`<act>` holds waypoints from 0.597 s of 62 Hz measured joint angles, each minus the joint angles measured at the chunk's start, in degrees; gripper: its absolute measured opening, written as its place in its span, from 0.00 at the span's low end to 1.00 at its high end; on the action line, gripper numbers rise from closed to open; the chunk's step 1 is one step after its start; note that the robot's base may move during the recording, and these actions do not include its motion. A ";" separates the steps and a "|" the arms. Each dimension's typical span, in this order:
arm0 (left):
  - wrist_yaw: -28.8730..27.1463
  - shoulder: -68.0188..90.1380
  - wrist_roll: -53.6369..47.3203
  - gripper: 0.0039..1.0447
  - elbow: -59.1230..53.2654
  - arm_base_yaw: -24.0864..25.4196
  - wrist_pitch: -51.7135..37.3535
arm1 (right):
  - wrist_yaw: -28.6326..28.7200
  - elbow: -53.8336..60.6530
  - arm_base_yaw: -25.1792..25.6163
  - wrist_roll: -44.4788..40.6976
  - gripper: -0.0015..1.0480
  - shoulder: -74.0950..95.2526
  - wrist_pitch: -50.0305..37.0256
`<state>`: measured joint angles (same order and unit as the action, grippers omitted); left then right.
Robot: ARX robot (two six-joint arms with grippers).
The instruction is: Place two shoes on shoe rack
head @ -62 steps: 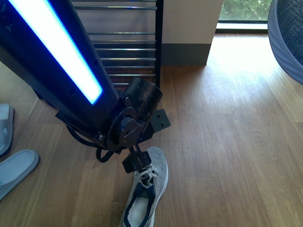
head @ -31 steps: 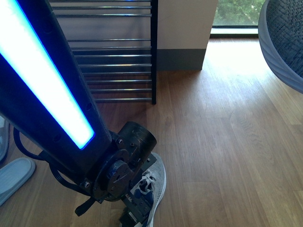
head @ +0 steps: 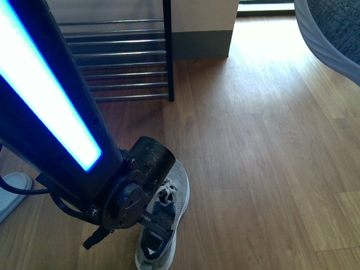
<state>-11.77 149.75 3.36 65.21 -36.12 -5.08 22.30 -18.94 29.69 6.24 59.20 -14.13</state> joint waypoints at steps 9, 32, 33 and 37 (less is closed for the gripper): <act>1.14 -1.62 6.91 0.91 -3.08 0.39 -3.19 | 0.00 0.00 0.00 0.00 0.01 0.00 0.00; 0.92 -7.78 13.90 0.91 -8.76 4.02 -6.21 | 0.00 0.00 0.00 0.00 0.01 0.00 0.00; 1.18 -7.78 14.27 0.91 -8.96 4.35 -6.21 | 0.00 0.00 0.00 0.00 0.01 0.00 0.00; 1.57 -7.58 14.97 0.91 -9.44 5.25 -6.21 | 0.00 0.00 0.00 0.00 0.01 0.00 0.00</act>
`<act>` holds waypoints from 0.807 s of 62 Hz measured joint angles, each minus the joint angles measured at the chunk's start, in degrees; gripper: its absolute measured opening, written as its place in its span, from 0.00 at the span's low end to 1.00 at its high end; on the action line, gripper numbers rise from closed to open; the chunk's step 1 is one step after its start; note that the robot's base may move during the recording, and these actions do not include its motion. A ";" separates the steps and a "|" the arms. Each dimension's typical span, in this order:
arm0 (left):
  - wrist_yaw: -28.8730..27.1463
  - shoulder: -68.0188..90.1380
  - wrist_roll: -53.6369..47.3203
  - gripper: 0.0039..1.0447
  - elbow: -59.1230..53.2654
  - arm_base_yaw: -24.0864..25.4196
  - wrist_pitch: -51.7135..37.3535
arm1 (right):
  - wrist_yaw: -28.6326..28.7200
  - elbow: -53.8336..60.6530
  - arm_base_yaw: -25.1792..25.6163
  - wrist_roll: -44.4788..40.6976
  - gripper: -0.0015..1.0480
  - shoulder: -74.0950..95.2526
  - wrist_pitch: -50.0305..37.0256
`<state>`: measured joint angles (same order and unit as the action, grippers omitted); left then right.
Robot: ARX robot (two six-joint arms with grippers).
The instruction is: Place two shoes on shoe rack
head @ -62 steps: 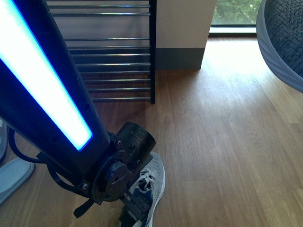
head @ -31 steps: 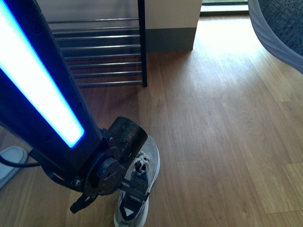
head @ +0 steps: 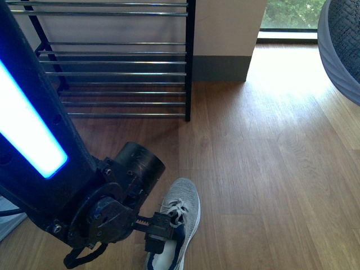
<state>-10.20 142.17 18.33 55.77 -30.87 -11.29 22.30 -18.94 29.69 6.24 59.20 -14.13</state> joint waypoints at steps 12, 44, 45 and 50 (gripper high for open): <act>1.46 2.38 1.09 0.91 -0.28 1.88 -0.79 | 0.00 0.00 0.00 0.00 0.01 0.00 0.00; 11.50 7.37 1.62 0.91 0.76 -0.09 -4.04 | 0.00 0.00 0.00 0.00 0.01 0.00 0.00; 11.52 7.58 1.49 0.91 0.85 -0.09 -3.98 | -0.02 0.00 0.00 0.00 0.01 0.00 0.00; 11.52 8.72 0.57 0.91 1.86 -0.07 -3.02 | 0.00 0.00 0.00 0.00 0.01 0.00 0.00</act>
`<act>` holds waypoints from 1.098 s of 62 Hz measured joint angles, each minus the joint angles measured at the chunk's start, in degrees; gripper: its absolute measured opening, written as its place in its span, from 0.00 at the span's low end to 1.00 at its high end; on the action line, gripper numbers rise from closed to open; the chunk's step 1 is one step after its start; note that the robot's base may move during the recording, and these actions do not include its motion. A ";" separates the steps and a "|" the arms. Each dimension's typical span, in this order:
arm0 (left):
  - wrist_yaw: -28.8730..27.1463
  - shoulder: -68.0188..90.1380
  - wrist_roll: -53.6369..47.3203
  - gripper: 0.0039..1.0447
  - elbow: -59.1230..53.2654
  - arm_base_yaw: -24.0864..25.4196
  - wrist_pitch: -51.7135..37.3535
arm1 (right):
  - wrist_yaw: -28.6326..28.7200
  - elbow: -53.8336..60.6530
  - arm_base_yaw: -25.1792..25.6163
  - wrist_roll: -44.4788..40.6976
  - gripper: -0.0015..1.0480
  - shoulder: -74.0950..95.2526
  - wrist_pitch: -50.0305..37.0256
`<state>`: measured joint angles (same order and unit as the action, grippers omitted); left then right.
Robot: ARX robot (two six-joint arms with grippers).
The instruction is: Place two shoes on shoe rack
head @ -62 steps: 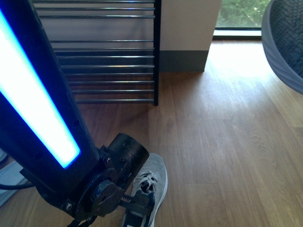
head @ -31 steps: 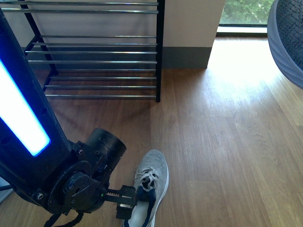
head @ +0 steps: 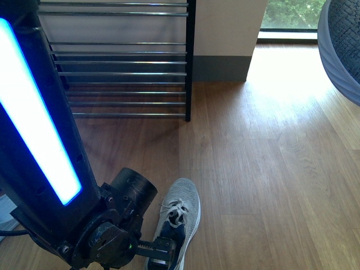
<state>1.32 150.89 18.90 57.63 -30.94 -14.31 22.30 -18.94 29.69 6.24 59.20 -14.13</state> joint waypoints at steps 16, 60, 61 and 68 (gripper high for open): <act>-2.78 3.50 -1.66 0.91 5.90 0.09 4.42 | 0.00 0.00 0.00 0.00 0.01 0.00 0.00; -7.87 8.70 -0.68 0.15 11.56 -1.57 5.05 | 0.00 0.00 0.00 0.00 0.01 0.00 0.00; -8.00 8.61 -0.59 0.14 11.45 -1.51 4.92 | 0.00 0.00 0.00 0.00 0.01 0.00 0.00; -10.88 7.54 -0.11 0.02 10.21 -0.66 3.91 | 0.00 0.00 0.00 0.00 0.01 0.00 0.00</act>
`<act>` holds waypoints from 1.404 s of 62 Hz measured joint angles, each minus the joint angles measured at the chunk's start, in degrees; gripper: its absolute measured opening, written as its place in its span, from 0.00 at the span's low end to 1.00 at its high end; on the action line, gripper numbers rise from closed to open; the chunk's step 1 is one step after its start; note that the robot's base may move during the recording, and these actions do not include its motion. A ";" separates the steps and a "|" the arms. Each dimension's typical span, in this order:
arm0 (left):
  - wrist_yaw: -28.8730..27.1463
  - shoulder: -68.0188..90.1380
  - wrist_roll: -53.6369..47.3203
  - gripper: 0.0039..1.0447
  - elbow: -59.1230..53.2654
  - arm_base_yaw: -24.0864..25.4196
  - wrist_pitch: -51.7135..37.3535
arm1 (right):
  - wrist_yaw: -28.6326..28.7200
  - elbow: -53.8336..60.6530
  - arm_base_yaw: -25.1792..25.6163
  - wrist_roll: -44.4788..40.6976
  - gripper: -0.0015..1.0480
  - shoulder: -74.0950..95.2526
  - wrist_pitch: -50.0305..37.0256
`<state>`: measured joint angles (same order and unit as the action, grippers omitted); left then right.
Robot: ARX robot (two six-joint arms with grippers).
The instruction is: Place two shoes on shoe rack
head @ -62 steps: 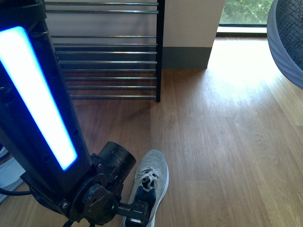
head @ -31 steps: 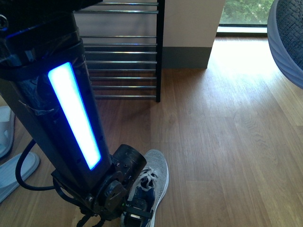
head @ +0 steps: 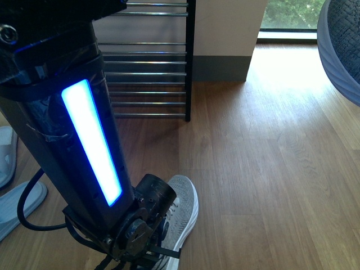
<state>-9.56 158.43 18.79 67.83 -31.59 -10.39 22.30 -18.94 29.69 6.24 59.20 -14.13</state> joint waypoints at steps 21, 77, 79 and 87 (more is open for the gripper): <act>-10.69 -13.55 4.61 0.02 -8.92 7.96 -4.09 | 0.02 0.00 0.00 0.00 0.01 0.00 0.00; -26.69 -102.60 -9.29 0.02 -48.78 13.90 6.36 | 0.00 0.00 0.00 0.00 0.01 0.00 0.00; -26.80 -103.54 -9.64 0.02 -48.96 13.68 6.40 | 0.00 0.00 0.00 0.00 0.01 0.00 0.00; -26.82 -104.80 -10.54 0.02 -49.07 13.55 6.43 | 0.02 0.00 0.00 0.00 0.01 0.00 0.00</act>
<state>-36.38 53.63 8.25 18.76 -18.04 -3.97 22.33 -18.94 29.69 6.24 59.20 -14.13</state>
